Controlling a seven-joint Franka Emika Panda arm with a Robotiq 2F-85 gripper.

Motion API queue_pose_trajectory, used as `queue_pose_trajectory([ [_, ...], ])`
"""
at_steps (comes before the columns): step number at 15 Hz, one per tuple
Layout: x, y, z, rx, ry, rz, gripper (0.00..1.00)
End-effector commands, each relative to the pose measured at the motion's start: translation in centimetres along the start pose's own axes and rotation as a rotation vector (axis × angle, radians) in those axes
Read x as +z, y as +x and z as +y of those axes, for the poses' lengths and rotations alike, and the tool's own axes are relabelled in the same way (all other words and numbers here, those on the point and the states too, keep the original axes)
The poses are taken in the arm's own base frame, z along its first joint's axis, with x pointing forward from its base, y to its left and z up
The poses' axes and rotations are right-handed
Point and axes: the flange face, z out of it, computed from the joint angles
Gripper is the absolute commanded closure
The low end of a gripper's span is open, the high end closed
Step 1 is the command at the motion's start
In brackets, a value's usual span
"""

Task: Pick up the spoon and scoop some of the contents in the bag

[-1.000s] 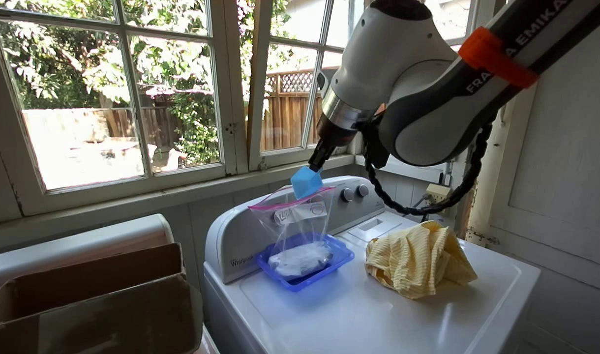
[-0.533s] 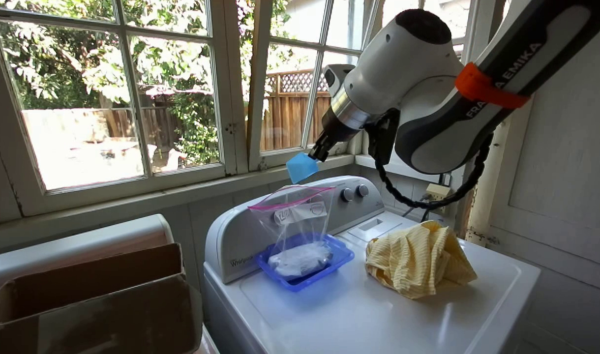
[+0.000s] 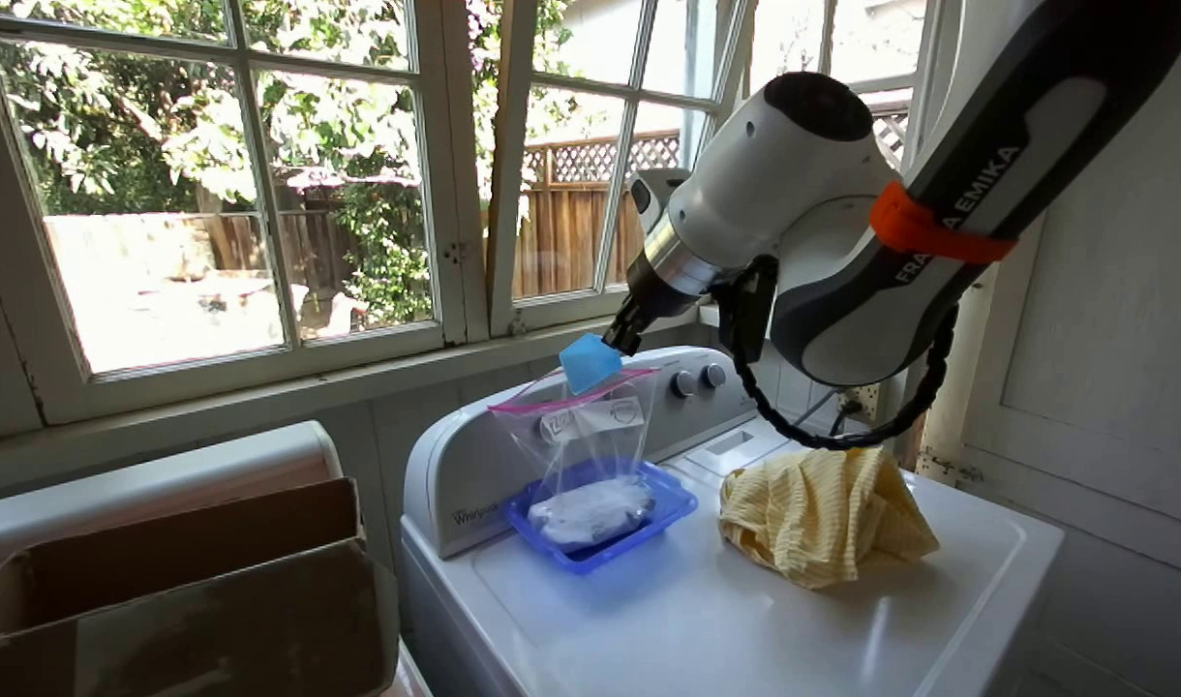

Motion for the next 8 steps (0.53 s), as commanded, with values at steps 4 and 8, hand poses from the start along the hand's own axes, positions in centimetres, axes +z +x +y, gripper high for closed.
queue_pose_trajectory([
  [4, 1.5, -1.1, -0.9, 0.032, -0.008, -0.030, 0.98],
  [8, 2.5, -0.8, -1.1, 0.046, -0.012, -0.036, 0.98],
])
